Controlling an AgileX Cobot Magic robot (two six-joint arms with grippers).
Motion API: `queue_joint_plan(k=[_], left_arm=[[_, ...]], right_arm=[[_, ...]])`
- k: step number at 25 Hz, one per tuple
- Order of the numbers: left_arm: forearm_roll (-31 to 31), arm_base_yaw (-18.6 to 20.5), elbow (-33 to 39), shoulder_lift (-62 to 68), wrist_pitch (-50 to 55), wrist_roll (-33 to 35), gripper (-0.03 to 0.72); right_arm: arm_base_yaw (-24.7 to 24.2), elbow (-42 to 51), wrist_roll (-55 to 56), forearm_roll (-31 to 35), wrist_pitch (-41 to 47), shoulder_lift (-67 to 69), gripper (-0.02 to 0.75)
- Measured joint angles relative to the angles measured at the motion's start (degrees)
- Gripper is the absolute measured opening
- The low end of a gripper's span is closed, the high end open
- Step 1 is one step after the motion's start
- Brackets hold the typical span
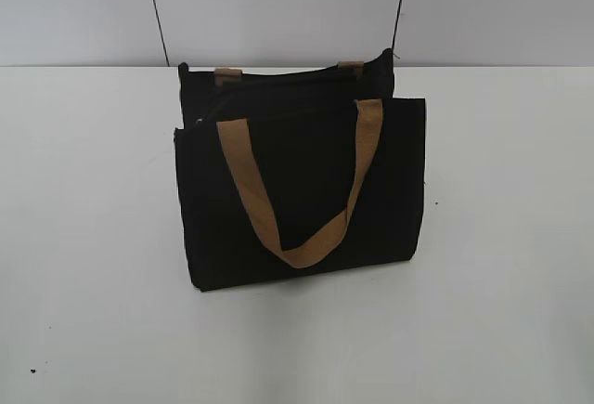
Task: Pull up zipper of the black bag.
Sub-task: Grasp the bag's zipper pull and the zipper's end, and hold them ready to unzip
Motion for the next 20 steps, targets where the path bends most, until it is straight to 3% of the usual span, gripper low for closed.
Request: queue_joint_plan(k=[20], left_arm=[[0.0,0.0,0.0,0.0,0.0,0.0,0.271]], right_arm=[[0.0,0.0,0.0,0.0,0.0,0.0,0.557]])
